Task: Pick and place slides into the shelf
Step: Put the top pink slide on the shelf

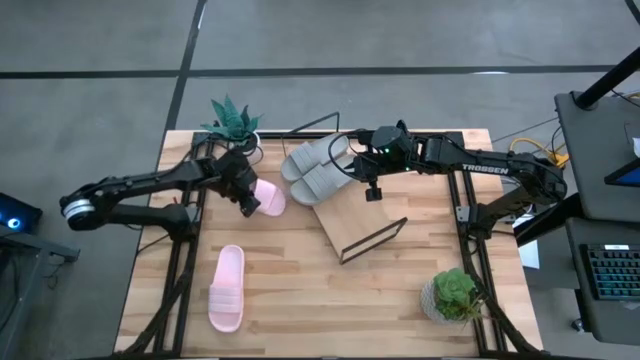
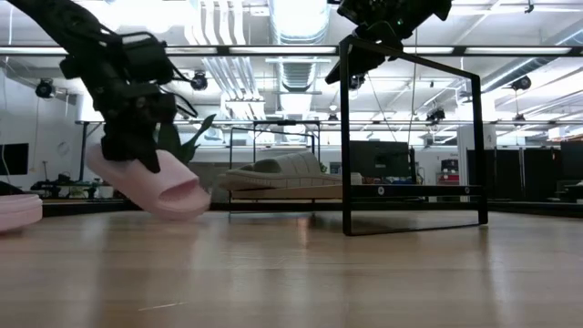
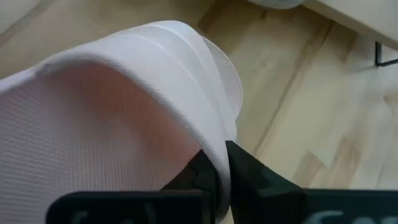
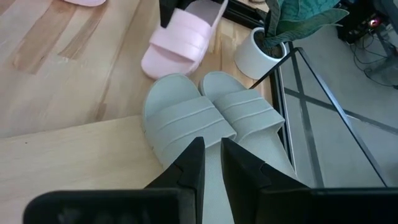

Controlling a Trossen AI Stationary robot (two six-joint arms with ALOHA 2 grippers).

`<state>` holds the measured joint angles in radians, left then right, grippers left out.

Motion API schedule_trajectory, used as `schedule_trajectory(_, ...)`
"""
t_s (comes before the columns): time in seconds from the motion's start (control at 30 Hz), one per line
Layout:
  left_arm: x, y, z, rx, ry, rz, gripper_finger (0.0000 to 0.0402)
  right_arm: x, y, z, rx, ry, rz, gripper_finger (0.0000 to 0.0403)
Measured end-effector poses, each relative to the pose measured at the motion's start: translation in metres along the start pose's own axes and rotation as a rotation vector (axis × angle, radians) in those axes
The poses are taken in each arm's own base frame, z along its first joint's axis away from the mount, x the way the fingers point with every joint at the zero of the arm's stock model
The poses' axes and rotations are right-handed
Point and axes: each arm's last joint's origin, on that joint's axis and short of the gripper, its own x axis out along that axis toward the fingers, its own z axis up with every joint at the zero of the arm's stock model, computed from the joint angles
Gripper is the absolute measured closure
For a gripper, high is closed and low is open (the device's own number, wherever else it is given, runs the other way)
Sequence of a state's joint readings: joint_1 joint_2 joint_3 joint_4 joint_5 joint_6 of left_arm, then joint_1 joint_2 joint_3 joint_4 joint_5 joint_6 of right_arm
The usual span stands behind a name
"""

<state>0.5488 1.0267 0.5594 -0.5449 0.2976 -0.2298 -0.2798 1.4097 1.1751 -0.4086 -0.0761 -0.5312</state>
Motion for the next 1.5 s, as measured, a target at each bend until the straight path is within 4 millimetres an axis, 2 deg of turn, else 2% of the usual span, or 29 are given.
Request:
schedule_trajectory(0.17,-0.021,-0.007,-0.002,0.012,-0.108,-0.051,0.04,0.0,0.001,0.002,-0.018,-0.012,-0.002,0.0359)
schedule_trajectory(0.3,-0.04,-0.012,-0.005,-0.001,-0.204,-0.091,0.0401,0.0,0.007,0.009,-0.119,-0.05,0.0,0.0359)
schedule_trajectory(0.57,-0.079,-0.026,-0.001,-0.006,-0.536,-0.222,0.0401,-0.001,0.039,0.04,-0.531,-0.243,-0.024,0.0359)
schedule_trajectory(0.7,-0.092,-0.031,0.0,0.0,-0.637,-0.284,0.0401,-0.004,0.05,0.054,-0.686,-0.324,-0.09,0.0359)
schedule_trajectory(0.9,-0.097,-0.035,0.007,0.057,-0.701,-0.351,0.0401,-0.005,0.053,0.059,-0.855,-0.338,-0.16,0.033)
schedule_trajectory(1.2,-0.081,-0.038,0.027,0.111,-0.679,-0.446,0.0401,0.015,0.052,0.06,-1.003,-0.244,-0.287,0.0248)
schedule_trajectory(1.37,-0.072,-0.038,0.037,0.128,-0.66,-0.479,0.0401,0.025,0.053,0.062,-1.023,-0.255,-0.319,0.0235)
schedule_trajectory(1.5,-0.068,-0.04,0.044,0.151,-0.639,-0.523,0.0401,0.025,0.052,0.061,-1.074,-0.228,-0.336,0.0234)
